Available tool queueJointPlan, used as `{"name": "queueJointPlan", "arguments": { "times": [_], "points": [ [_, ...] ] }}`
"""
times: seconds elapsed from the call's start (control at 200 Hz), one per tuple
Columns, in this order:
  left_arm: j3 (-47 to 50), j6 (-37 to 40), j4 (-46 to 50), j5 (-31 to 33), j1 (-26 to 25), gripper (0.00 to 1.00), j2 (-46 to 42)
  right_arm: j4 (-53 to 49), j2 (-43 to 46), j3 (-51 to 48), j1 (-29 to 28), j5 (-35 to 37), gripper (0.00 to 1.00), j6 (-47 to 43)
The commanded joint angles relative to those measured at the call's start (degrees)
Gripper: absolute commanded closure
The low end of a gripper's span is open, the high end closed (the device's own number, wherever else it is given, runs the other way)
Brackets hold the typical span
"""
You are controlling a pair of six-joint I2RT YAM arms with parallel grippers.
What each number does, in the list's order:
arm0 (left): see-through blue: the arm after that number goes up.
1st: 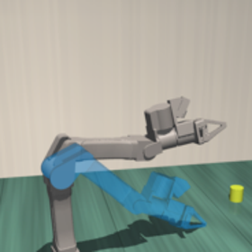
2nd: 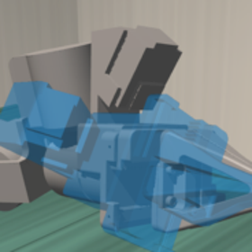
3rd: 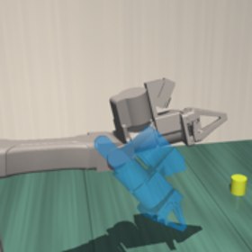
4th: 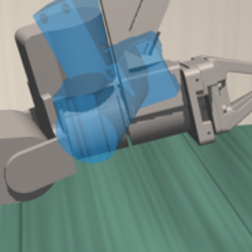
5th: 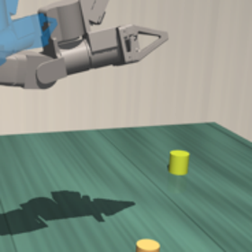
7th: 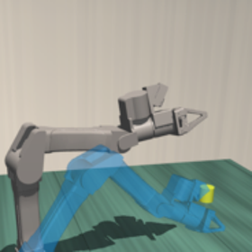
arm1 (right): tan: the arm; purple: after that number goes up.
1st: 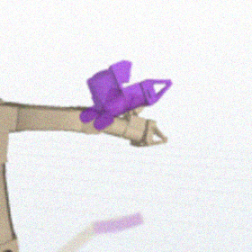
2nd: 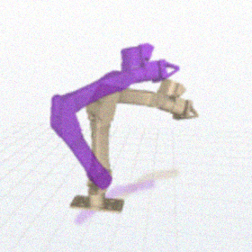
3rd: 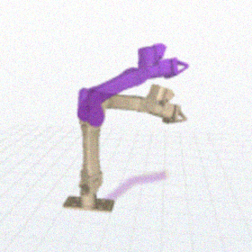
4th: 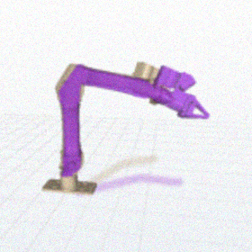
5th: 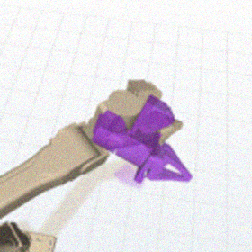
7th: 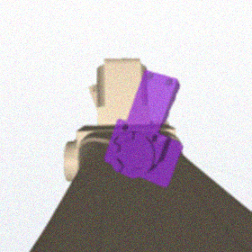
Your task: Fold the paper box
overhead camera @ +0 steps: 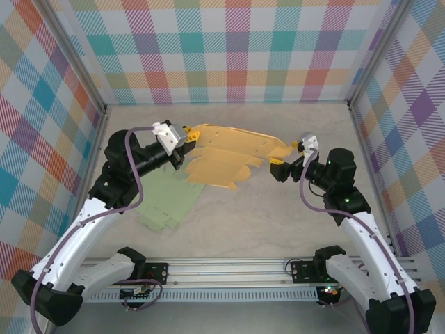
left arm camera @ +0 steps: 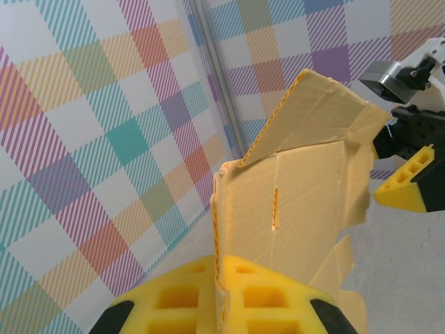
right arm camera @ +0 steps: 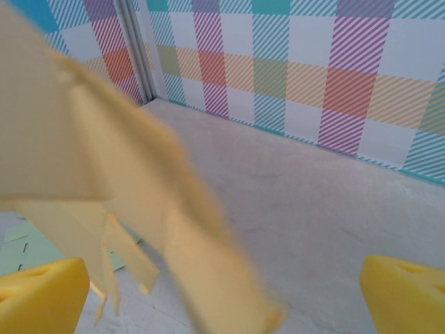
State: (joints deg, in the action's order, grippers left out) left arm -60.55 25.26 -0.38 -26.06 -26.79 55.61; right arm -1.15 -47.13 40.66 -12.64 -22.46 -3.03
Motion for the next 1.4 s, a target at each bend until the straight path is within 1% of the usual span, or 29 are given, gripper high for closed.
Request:
{"name": "queueJointPlan", "arguments": {
  "times": [0.0, 0.13, 0.205, 0.39, 0.435, 0.515, 0.545, 0.58, 0.67, 0.725, 0.805, 0.835, 0.855, 0.875, 0.93, 0.96, 0.975, 0.985, 1.01, 1.065, 1.09, 1.18, 1.335, 1.395],
  "points": [
    [0.6, -1.1, -2.8, -1.0, 0.9, 1.00, -1.4, 7.2, -0.2, -1.3, 1.5, -4.1, 0.00, 3.7],
    [0.8, -1.7, -3.2, -1.1, 0.9, 1.00, -1.8, 9.6, -0.4, -2.0, 2.7, -7.9, 0.00, 4.8],
    [1.0, -2.5, -3.9, -1.4, 0.9, 1.00, -1.6, 10.8, -0.9, -1.8, 2.8, -11.3, 0.08, 5.2],
    [2.2, -6.0, -7.9, -0.1, 0.9, 1.00, -0.8, 13.2, -4.4, -0.4, 2.8, -19.4, 0.45, 7.0],
    [2.3, -6.9, -8.7, 0.7, 0.9, 1.00, -0.4, 13.3, -5.3, 0.0, 2.8, -20.4, 0.58, 7.2],
    [2.1, -7.8, -8.7, 0.9, 0.9, 1.00, 0.7, 13.1, -6.4, 0.6, 2.8, -20.0, 0.86, 7.5],
    [2.0, -7.7, -8.1, 0.5, 0.9, 1.00, 1.0, 13.1, -6.5, 0.7, 2.8, -19.6, 0.94, 7.4],
    [1.6, -7.6, -7.1, 0.2, 0.9, 1.00, 1.4, 12.9, -6.5, 0.8, 2.8, -19.2, 1.00, 7.2],
    [1.0, -6.0, -4.5, -0.6, 0.9, 1.00, 2.1, 10.1, -6.5, 2.0, 2.8, -18.7, 1.00, 5.4],
    [0.8, -4.7, -3.7, -0.7, 0.9, 0.89, 2.1, 6.9, -6.7, 3.2, 2.8, -18.3, 1.00, 3.8],
    [-0.3, -2.6, -2.1, -0.8, 0.9, 0.82, 2.3, 1.9, -7.2, 5.2, 2.8, -17.9, 1.00, 1.2],
    [-1.2, -1.8, -1.1, -0.9, 0.9, 0.78, 2.5, 0.2, -7.4, 6.0, 2.7, -17.7, 1.00, 0.5],
    [-1.9, -1.1, -0.2, -1.1, 0.9, 0.73, 2.6, -0.8, -7.5, 6.5, 2.7, -17.6, 1.00, -0.1],
    [-2.7, -0.2, 1.0, -1.2, 0.9, 0.65, 3.0, -1.9, -7.6, 7.0, 2.7, -17.4, 1.00, -0.6],
    [-5.1, 1.9, 3.5, -1.1, 0.9, 0.36, 3.7, -5.3, -7.9, 8.5, 2.6, -17.2, 1.00, -1.9],
    [-6.5, 3.1, 4.7, -1.0, 0.9, 0.22, 4.1, -7.4, -7.9, 9.5, 2.6, -17.2, 1.00, -2.1],
    [-7.1, 3.7, 5.4, -1.0, 0.9, 0.16, 4.3, -8.2, -8.0, 10.0, 2.5, -17.2, 1.00, -2.2],
    [-7.6, 4.1, 5.6, -1.1, 0.9, 0.14, 4.5, -8.9, -8.0, 10.2, 2.5, -17.1, 1.00, -3.7],
    [-8.8, 5.3, 6.6, -1.2, 0.9, 0.09, 4.8, -10.3, -8.2, 11.0, 2.4, -17.1, 1.00, -4.8],
    [-11.4, 7.8, 8.7, -2.4, 0.9, 0.07, 5.7, -13.2, -8.3, 12.4, 2.1, -17.1, 1.00, -6.2],
    [-12.6, 8.8, 9.7, -3.1, 0.9, 0.04, 6.4, -14.3, -8.4, 12.9, 1.9, -16.9, 1.00, -6.8],
    [-17.9, 10.4, 13.1, -5.1, 0.9, 0.00, 8.9, -16.7, -8.3, 14.1, 1.2, -15.4, 1.00, -8.2],
    [-23.0, 13.4, 15.7, -8.8, 0.9, 0.00, 11.1, -18.0, -7.8, 14.4, 0.6, -13.4, 1.00, -8.8],
    [-25.0, 15.8, 21.3, -12.4, 0.7, 0.00, 11.7, -18.6, -8.0, 14.8, 0.4, -12.1, 1.00, -8.4]
  ]
}}
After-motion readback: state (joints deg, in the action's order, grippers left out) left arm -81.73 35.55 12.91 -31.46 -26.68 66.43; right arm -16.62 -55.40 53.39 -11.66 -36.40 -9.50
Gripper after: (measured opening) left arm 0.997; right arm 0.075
